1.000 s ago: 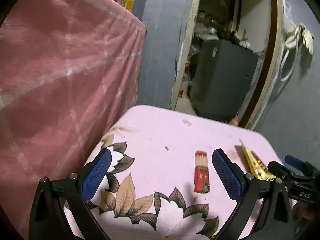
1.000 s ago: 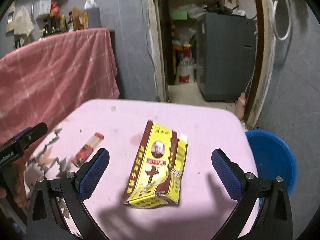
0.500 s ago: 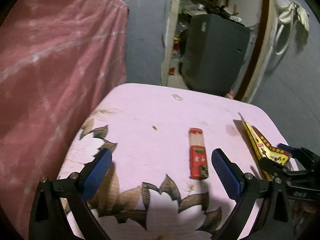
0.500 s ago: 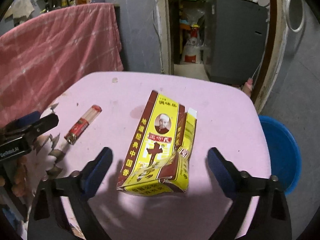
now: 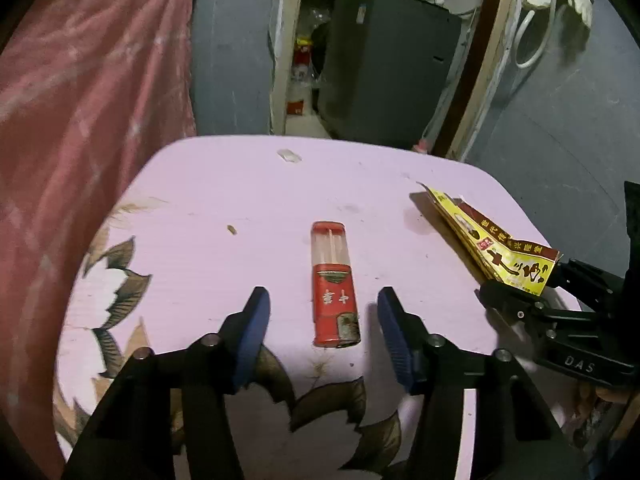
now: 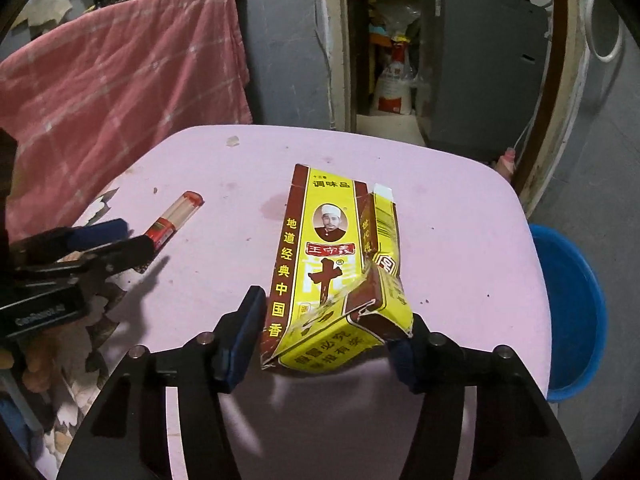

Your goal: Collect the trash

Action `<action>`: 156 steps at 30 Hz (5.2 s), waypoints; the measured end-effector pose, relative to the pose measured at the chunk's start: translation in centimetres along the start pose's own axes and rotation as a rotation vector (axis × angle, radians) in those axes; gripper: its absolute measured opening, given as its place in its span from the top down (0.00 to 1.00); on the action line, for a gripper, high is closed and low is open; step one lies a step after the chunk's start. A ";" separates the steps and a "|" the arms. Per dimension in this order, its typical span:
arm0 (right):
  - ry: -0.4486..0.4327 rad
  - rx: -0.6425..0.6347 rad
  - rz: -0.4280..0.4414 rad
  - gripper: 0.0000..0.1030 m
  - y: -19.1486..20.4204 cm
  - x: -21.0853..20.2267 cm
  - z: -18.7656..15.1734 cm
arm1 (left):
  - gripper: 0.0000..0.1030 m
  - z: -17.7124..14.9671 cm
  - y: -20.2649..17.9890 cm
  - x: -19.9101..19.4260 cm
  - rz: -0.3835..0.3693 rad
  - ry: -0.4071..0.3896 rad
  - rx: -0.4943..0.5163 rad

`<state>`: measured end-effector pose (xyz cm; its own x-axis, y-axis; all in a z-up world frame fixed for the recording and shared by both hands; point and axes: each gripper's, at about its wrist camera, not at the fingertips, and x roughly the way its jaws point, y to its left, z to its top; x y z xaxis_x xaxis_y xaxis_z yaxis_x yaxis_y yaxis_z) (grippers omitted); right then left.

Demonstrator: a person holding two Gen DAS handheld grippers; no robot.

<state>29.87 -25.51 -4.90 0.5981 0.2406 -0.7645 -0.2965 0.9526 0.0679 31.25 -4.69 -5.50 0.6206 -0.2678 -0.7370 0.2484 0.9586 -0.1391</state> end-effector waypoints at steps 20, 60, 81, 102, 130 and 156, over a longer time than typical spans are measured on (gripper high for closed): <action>0.014 -0.096 -0.015 0.66 0.8 1.0 0.9 | 0.82 0.6 -2.4 1.2 0.037 0.019 0.093; -0.558 0.074 -0.259 0.73 -11.0 -11.9 -1.6 | 0.82 5.6 -17.5 -3.7 -0.177 -0.502 0.015; -0.350 0.199 -0.315 0.72 -25.1 -8.1 -3.6 | 0.82 10.4 -30.4 7.9 -0.285 -0.250 0.061; -0.513 0.265 -0.328 0.26 -22.7 -13.6 -3.3 | 0.45 8.7 -25.3 2.3 -0.213 -0.345 -0.008; -0.695 0.290 -0.339 0.00 -7.1 -24.7 -14.5 | 0.05 -5.3 -17.0 -15.3 -0.118 -0.499 0.053; -0.701 0.223 -0.395 0.00 -3.0 -24.3 -19.6 | 0.05 -13.0 -15.4 -16.3 -0.030 -0.520 0.060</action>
<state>1.61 -37.87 0.93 0.9738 -0.1291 -0.1871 0.1425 0.9880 0.0602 7.62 -13.78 0.08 0.8962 -0.3220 -0.3052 0.3043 0.9467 -0.1052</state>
